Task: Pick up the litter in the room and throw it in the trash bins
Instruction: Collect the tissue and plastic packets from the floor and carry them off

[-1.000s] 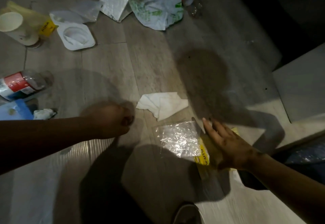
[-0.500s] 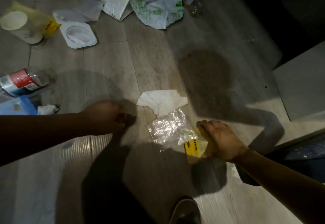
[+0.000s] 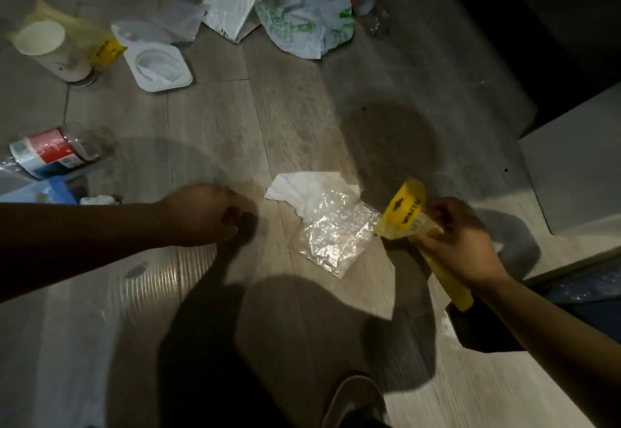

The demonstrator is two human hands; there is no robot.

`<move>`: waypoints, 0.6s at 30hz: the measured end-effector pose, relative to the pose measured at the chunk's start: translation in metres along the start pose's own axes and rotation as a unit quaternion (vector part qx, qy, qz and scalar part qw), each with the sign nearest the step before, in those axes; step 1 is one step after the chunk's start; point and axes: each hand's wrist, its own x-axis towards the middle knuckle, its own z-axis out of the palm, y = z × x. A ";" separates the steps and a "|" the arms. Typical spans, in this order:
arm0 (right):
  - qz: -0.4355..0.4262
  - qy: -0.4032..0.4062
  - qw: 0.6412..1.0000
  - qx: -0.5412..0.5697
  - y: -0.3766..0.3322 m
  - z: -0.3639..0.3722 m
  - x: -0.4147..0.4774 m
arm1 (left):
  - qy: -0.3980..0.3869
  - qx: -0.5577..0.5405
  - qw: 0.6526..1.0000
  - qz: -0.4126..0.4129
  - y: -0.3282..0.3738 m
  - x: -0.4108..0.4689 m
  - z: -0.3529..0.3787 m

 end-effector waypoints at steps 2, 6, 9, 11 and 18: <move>-0.015 0.009 1.000 0.007 -0.012 -0.001 0.008 | -0.001 0.001 1.000 0.002 -0.001 -0.003 -0.002; -0.112 -0.105 0.988 0.015 -0.052 0.012 0.019 | 0.001 0.003 1.000 0.003 -0.004 -0.006 -0.004; -0.210 -0.192 0.953 -0.102 -0.069 0.037 0.027 | -0.004 0.011 1.000 -0.017 -0.008 -0.009 -0.004; -0.224 -0.248 0.921 -0.199 -0.069 0.056 0.035 | -0.007 0.014 0.999 -0.033 -0.011 -0.011 -0.004; -0.270 -0.331 0.854 -0.298 -0.076 0.097 0.084 | -0.035 0.022 0.993 -0.111 -0.023 -0.019 -0.003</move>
